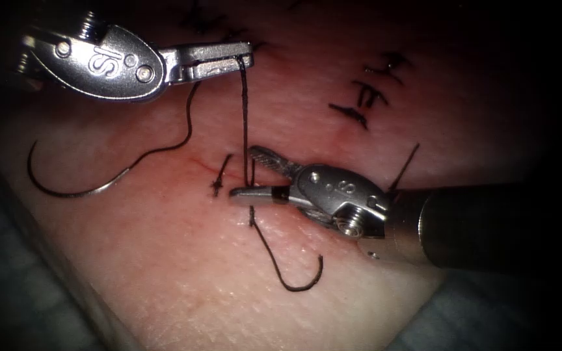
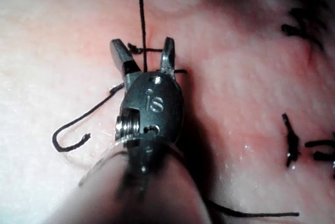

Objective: Wound Closure
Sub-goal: Wrap the suture around the right tool clockwise using the left tool

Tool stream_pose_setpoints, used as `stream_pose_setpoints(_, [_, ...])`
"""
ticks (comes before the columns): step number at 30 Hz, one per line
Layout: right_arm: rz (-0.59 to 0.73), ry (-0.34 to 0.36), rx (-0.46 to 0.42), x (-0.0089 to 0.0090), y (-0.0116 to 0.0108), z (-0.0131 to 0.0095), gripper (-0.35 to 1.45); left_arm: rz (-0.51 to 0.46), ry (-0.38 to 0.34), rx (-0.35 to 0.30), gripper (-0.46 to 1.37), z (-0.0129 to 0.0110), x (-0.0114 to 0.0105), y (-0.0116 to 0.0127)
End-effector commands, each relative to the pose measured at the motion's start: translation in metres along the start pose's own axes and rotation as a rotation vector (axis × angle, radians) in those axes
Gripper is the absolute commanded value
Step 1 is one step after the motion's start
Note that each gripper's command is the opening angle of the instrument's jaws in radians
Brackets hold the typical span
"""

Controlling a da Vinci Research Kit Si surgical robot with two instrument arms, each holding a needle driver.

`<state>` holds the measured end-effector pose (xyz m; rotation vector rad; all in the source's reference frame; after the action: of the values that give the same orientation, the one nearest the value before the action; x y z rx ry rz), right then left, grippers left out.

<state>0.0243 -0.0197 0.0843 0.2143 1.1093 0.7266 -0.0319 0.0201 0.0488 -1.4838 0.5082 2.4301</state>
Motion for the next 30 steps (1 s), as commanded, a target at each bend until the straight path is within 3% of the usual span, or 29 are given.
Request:
stream_pose_setpoints(1, [0.000, 0.000, 0.001, 0.0000, 0.0001, -0.0001, 0.96, 0.000, 0.000, -0.005, -0.35, 0.0000, 0.0000, 0.0000])
stream_pose_setpoints(9, [-0.001, -0.003, 0.014, 0.0005, 0.0007, -0.0021, 0.94, -0.001, -0.002, -0.013, -0.35, -0.0003, 0.0000, -0.0002])
stream_pose_setpoints(14, [0.001, -0.006, 0.025, 0.0017, 0.0008, -0.0042, 0.87, -0.018, -0.099, -0.107, -0.35, -0.0002, 0.0000, -0.0001])
stream_pose_setpoints(21, [0.002, -0.008, 0.035, 0.0027, -0.0005, -0.0059, 0.81, -0.018, -0.115, -0.124, -0.35, 0.0003, -0.0004, -0.0008])
stream_pose_setpoints(25, [-0.001, -0.004, 0.068, 0.0032, -0.0019, -0.0063, 0.59, -0.015, -0.119, -0.127, -0.35, 0.0008, -0.0009, -0.0014])
stream_pose_setpoints(28, [-0.004, -0.004, 0.091, 0.0035, -0.0029, -0.0063, 0.07, -0.014, -0.127, -0.119, -0.35, 0.0009, -0.0011, -0.0018])
stream_pose_setpoints(29, [-0.005, -0.002, 0.103, 0.0036, -0.0033, -0.0062, -0.30, -0.014, -0.132, -0.114, -0.35, 0.0010, -0.0012, -0.0020])
stream_pose_setpoints(30, [-0.006, -0.001, 0.113, 0.0036, -0.0035, -0.0062, -0.35, -0.014, -0.134, -0.112, -0.35, 0.0010, -0.0012, -0.0020])
